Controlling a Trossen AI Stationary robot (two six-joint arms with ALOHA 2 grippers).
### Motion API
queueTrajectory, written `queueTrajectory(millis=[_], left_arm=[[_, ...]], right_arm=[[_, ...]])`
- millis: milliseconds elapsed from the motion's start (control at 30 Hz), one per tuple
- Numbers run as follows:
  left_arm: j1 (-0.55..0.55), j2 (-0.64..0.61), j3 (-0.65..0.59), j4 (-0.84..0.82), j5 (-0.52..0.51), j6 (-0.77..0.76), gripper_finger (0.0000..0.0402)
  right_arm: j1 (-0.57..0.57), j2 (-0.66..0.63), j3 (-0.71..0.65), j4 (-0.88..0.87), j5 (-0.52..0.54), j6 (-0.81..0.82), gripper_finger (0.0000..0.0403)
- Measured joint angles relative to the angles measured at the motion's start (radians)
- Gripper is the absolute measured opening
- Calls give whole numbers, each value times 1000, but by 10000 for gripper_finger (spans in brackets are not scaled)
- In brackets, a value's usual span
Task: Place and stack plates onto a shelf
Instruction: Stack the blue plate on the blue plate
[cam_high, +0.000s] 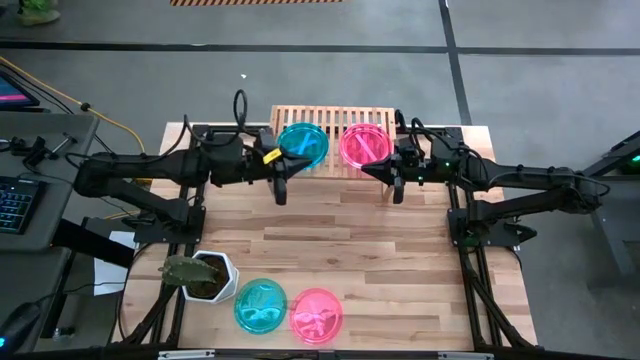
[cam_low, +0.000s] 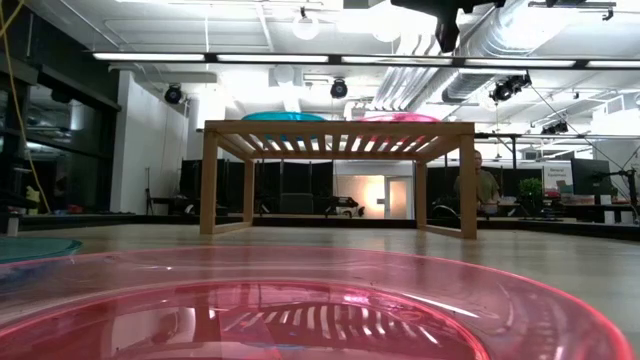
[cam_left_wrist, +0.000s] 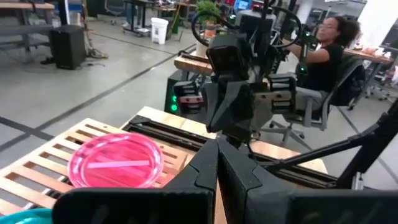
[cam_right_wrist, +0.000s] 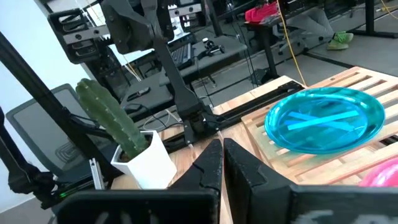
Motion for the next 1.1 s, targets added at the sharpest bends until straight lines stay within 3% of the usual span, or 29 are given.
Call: queueTrajectory(millis=[467, 633, 733, 867, 1100], left_arm=[[-14, -1, -38, 61, 30, -33, 0], [-34, -9, -209, 290, 168, -142, 0], [-39, 1, -247, 298, 289, -208, 0], [-38, 55, -160, 115, 396, -193, 3], [-71, 253, 83, -481, 440, 51, 54]], right_arm=[[0, -2, 0, 0, -3, -22, 0], [-4, -39, 0, -11, -10, -38, 0], [-13, -74, 0, -34, -10, -45, 0], [-30, -113, 1, -73, -10, -45, 0], [-45, -131, 2, -121, -9, -26, 0]])
